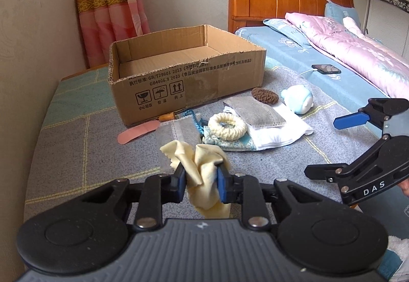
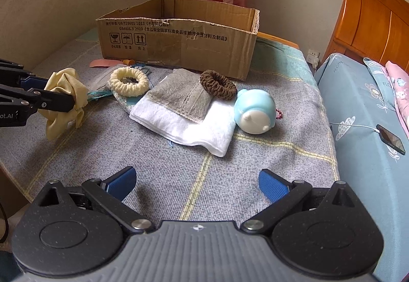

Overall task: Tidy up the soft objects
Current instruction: 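Lift the yellow cloth with the left tool while the right tool grasps the cream ring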

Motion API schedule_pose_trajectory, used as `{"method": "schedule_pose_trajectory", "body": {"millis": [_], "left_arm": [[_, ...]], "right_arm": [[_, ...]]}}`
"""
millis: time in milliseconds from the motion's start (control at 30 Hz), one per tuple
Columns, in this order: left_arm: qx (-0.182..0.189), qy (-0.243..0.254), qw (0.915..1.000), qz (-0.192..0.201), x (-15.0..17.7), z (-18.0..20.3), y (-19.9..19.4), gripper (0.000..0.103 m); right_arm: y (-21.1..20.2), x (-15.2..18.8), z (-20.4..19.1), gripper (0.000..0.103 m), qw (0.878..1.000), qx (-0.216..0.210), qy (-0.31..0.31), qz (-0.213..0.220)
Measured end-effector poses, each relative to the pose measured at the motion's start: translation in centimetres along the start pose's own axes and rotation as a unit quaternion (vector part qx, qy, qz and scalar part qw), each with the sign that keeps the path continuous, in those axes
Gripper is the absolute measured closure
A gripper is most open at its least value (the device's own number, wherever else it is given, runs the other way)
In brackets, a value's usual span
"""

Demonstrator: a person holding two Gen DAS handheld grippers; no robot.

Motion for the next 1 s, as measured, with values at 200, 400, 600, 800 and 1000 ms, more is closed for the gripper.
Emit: {"method": "schedule_pose_trajectory", "body": {"millis": [200, 400, 600, 800, 1000], "left_arm": [[-0.021, -0.023, 0.9995, 0.006, 0.1, -1.8, -0.7, 0.080], [-0.027, -0.042, 0.9987, -0.001, 0.6, -3.6, -0.7, 0.080], [-0.040, -0.055, 0.9976, -0.008, 0.8, -5.1, -0.5, 0.080], [-0.040, -0.058, 0.9974, -0.011, 0.5, -5.5, -0.2, 0.080], [-0.034, -0.058, 0.9977, -0.014, 0.0, -5.5, 0.2, 0.080]], "right_arm": [[-0.9, -1.6, -1.8, 0.003, 0.998, -0.029, -0.036, 0.041], [0.3, -4.3, -4.1, 0.017, 0.994, -0.061, -0.073, 0.057], [3.0, -6.3, -4.9, 0.024, 0.992, -0.090, -0.079, 0.047], [4.6, -7.2, -5.3, 0.028, 0.989, -0.109, -0.088, 0.037], [5.1, -7.8, -5.5, 0.041, 0.987, -0.126, -0.095, 0.031]]}}
Point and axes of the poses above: each gripper's, at about its wrist camera, not at the fingertips, and y roughly the way its jaws point, z to its right, x to its underside, the point moved 1 cm from there along y, roughly the way its jaws point, and after that the axes turned 3 degrees about y, right-handed, at the moved point
